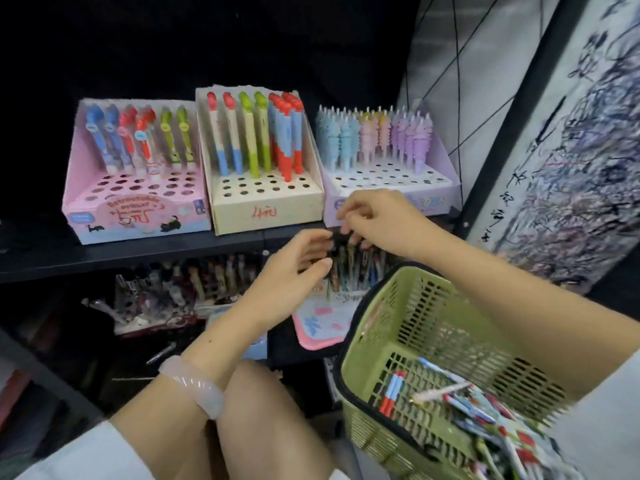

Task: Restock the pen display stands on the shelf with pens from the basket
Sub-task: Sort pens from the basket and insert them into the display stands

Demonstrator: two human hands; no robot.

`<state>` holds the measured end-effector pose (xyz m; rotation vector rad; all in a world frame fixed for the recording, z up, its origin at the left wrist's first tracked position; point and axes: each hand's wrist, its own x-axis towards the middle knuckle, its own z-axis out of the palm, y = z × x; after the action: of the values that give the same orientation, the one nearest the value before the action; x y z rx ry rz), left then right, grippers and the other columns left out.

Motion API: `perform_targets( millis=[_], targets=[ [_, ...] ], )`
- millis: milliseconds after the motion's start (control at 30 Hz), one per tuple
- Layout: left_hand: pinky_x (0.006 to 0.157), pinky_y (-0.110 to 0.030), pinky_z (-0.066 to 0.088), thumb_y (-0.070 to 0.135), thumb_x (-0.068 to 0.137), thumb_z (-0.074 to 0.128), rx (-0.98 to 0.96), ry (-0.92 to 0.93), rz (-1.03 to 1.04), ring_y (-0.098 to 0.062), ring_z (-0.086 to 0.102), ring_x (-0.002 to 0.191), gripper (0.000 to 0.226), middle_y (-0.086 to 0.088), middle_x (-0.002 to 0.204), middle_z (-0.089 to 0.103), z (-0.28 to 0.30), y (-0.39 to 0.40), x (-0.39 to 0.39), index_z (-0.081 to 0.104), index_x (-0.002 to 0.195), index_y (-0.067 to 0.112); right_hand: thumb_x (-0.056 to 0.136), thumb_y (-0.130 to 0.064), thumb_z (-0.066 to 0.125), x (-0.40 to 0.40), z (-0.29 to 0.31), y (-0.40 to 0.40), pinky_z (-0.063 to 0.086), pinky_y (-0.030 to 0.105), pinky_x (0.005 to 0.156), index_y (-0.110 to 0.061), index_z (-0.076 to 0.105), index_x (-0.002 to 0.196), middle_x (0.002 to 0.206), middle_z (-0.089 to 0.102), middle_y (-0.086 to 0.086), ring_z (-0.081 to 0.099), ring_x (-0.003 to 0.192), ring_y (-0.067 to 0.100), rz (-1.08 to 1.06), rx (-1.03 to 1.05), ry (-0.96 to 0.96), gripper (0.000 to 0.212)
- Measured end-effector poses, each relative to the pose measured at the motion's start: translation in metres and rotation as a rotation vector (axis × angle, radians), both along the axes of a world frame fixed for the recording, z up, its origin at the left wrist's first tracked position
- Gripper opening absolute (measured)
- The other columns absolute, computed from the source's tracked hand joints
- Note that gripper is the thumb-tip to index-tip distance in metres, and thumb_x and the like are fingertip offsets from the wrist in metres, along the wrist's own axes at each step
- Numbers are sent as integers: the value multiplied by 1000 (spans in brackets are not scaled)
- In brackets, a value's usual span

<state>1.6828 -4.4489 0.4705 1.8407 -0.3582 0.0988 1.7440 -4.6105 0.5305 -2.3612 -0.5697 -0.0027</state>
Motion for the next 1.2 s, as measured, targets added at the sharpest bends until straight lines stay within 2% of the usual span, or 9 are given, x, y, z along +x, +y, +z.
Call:
perform_targets(
  millis=[100,233,400,500,633,733,933,1033,1200],
  targets=[
    [101,-17,38,6,93,51,88,52,-109,-4,51,113,31,7,116,55,-25,-38,0,48,116,25,90,-11,47,-10,-51,-57,52,23,67,-17,62,92,87,70,3,67,74,14,-26,-261,128,16],
    [90,-3,32,18,95,50,315,30,-181,0,47,113,29,14,117,52,-53,-69,-2,50,123,24,93,-16,47,-19,-134,-109,44,31,77,-2,63,99,101,65,17,61,91,27,-17,-586,337,23],
    [81,10,22,20,95,49,413,16,-177,17,40,102,29,21,113,50,-75,-84,-5,53,123,24,95,-15,44,-37,-224,-131,35,28,57,0,55,79,78,55,27,45,59,22,-91,-541,651,25],
    [79,10,22,18,95,50,438,1,-181,28,41,90,27,24,109,50,-84,-85,-5,57,120,23,97,-26,46,-37,-263,-121,36,26,54,-12,39,59,57,42,7,38,48,16,-170,-526,703,41],
    [71,8,28,15,94,51,432,-19,-155,31,41,67,24,25,104,52,-92,-86,-5,60,113,25,95,-39,45,-31,-297,-101,43,25,49,-15,46,56,55,49,4,48,48,15,-293,-477,742,46],
    [78,8,27,18,93,51,421,-5,-140,31,42,87,23,35,103,49,-96,-86,-4,60,109,31,93,-38,49,-29,-315,-88,55,32,62,-14,48,65,70,60,6,61,64,22,-370,-459,752,37],
    [85,4,29,14,92,53,367,22,-136,24,45,100,21,33,100,53,-94,-87,-1,62,103,30,87,-25,58,-24,-324,-91,35,23,42,-13,44,63,61,48,1,46,49,13,-494,-349,766,30],
    [85,4,30,13,92,53,351,27,-148,23,46,99,21,32,99,54,-93,-88,-2,61,102,30,87,-20,59,-21,-323,-87,40,27,47,-8,50,87,70,49,3,51,57,17,-496,-290,772,16],
    [84,3,31,12,92,52,322,40,-131,21,47,99,24,31,99,55,-92,-88,-3,57,96,35,90,-12,53,-33,-333,-72,47,35,63,-4,31,128,99,60,11,62,88,30,-490,-346,707,44]
  ],
)
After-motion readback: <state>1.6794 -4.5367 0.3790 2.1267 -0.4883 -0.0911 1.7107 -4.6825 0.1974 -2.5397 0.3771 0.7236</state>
